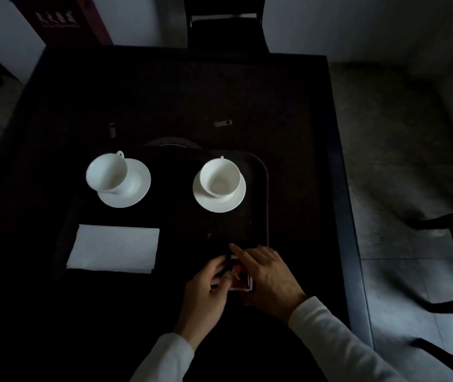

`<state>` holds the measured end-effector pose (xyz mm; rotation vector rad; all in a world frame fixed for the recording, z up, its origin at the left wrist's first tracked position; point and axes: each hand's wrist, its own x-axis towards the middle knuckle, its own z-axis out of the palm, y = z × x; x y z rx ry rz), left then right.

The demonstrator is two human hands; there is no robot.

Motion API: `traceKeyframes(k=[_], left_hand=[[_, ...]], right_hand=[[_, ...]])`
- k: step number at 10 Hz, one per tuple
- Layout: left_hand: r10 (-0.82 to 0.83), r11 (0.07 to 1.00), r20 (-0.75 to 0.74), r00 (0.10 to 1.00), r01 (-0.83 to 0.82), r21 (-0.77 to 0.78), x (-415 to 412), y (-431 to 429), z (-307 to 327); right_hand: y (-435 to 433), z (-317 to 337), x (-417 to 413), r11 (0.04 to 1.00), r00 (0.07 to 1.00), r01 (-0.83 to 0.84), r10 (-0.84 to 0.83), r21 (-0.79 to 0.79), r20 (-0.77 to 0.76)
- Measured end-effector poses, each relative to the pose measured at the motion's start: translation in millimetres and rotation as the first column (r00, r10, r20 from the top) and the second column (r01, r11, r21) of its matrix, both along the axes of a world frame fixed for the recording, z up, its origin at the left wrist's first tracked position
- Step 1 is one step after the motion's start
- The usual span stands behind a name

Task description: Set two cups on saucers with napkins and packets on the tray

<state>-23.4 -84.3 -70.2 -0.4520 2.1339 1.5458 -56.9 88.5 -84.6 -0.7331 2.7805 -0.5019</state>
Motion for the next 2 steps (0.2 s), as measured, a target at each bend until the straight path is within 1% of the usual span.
traceKeyframes(k=[1,2], left_hand=[[-0.01,1.0,0.006,1.0,0.01,-0.001,-0.8,-2.1,-1.0],[-0.019,0.999,-0.034,0.999,0.018,-0.033,-4.7,-6.5,1.4]], right_hand=[[-1.7,2.7,0.1,1.0,1.0,0.012,-0.011,-0.012,0.029],[-2.1,4.4,2.1,0.996,0.991,0.075,-0.069,-0.048,0.117]])
